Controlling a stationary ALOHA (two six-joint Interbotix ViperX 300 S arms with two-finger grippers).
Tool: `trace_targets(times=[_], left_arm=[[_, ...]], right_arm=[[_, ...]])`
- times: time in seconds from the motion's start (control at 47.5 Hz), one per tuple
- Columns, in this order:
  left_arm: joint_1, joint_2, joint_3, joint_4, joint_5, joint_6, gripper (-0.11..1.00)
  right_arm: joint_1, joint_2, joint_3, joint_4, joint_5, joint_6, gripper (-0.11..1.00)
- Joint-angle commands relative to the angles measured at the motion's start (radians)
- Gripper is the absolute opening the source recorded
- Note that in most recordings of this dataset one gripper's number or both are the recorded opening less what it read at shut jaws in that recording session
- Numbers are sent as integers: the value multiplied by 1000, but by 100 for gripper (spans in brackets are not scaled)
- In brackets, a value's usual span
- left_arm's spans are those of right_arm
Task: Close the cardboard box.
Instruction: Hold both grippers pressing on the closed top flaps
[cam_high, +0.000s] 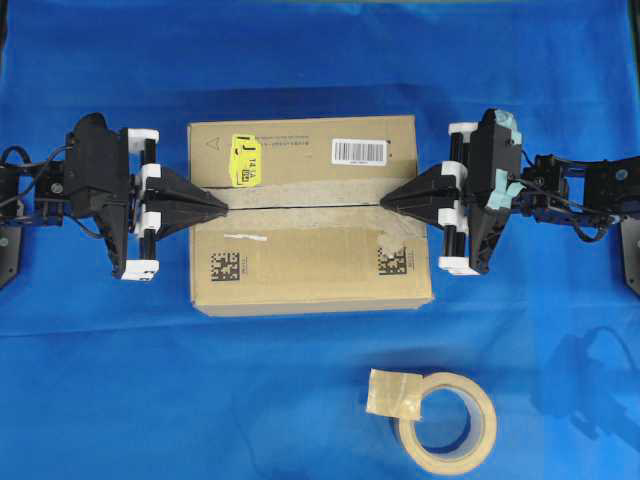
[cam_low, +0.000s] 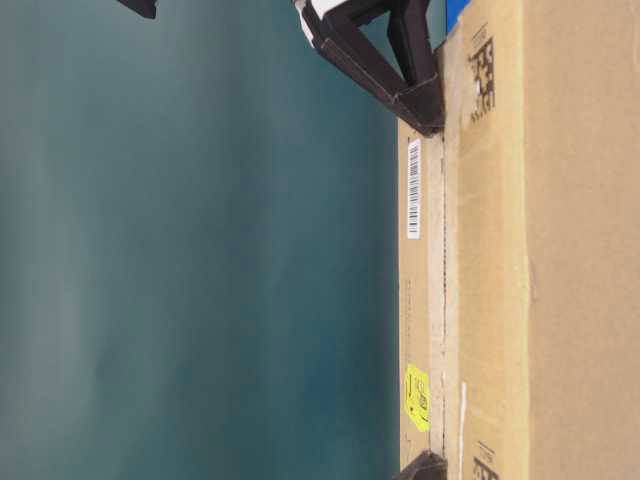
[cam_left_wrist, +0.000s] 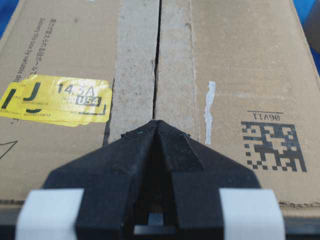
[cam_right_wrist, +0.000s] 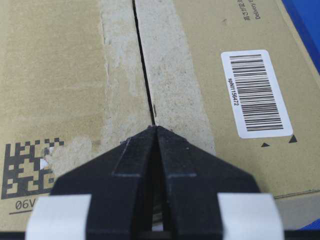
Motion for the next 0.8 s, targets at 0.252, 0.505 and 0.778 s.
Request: trace_targets(times=[0.252,0.505,0.778], left_arm=[[0,5,-14,-2,-5,-3,0],[0,5,-15,-2,-5,-5,0],[0,5,-15,-2,-5,-8,0]], right_arm=[[-5,-5,-8,3,-5,0,0],[-5,-5,-8,3,-5,0,0],[-5,-3,-8,3,-5,0,0]])
